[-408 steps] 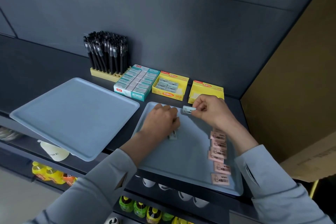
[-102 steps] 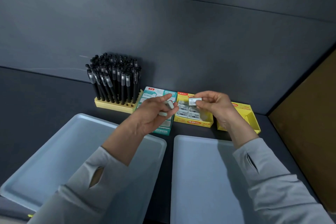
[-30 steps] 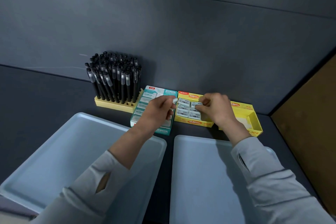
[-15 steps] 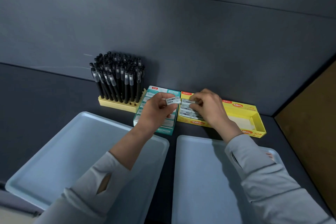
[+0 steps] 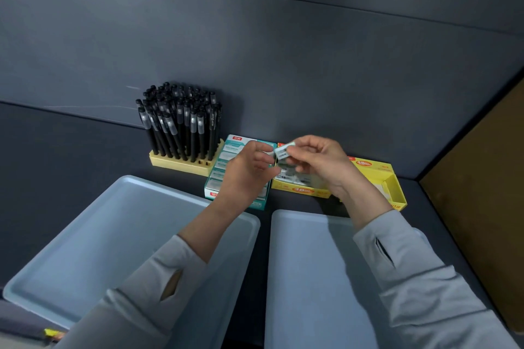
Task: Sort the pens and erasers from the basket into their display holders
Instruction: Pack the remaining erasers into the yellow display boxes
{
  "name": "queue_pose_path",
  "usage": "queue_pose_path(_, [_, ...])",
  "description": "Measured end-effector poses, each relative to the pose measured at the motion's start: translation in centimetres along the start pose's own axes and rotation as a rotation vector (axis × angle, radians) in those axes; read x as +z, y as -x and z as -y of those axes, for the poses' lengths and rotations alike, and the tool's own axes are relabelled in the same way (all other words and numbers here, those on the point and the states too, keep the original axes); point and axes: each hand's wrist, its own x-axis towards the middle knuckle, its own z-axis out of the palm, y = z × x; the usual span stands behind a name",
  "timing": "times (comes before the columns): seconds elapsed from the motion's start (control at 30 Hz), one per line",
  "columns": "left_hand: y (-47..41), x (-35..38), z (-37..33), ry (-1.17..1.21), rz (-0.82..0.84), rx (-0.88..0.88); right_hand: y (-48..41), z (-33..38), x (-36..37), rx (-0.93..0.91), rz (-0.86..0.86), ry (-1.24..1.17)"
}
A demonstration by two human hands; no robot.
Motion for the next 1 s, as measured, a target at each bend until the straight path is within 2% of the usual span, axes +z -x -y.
queue_pose_path(0.07, [0.0, -0.1, 0.6, -0.195, -0.025, 0.140, -0.1, 0.0, -1.4, -0.050, -0.077, 0.055])
queue_pose_path(0.13, [0.1, 0.0, 1.4, -0.403, -0.040, 0.313, -0.6, -0.5, -2.9, -0.132, -0.124, 0.354])
queue_pose_path(0.2, [0.2, 0.1, 2.0, -0.531, -0.034, 0.405, -1.1, -0.9, -3.8, -0.210, -0.076, 0.718])
queue_pose_path(0.27, [0.3, 0.2, 2.2, -0.603, -0.025, 0.460, -1.0, -1.0, -3.2, -0.224, 0.026, 0.918])
queue_pose_path(0.33, [0.6, 0.3, 2.0, -0.658, -0.024, 0.520, -0.8, -1.3, -2.0, -0.229, 0.087, 0.888])
queue_pose_path(0.43, [0.7, 0.1, 2.2, -0.694, 0.025, 0.550, -0.9, -2.3, -1.0, -0.287, 0.050, 0.861])
queue_pose_path(0.6, [0.7, -0.3, 2.9, -0.653, 0.094, 0.528, -0.9, -3.0, -1.3, -0.354, 0.014, 0.973])
queue_pose_path(1.0, [0.9, -0.6, 3.5, -0.631, 0.157, 0.502, -0.8, -3.4, -0.5, -0.446, -0.061, 0.989])
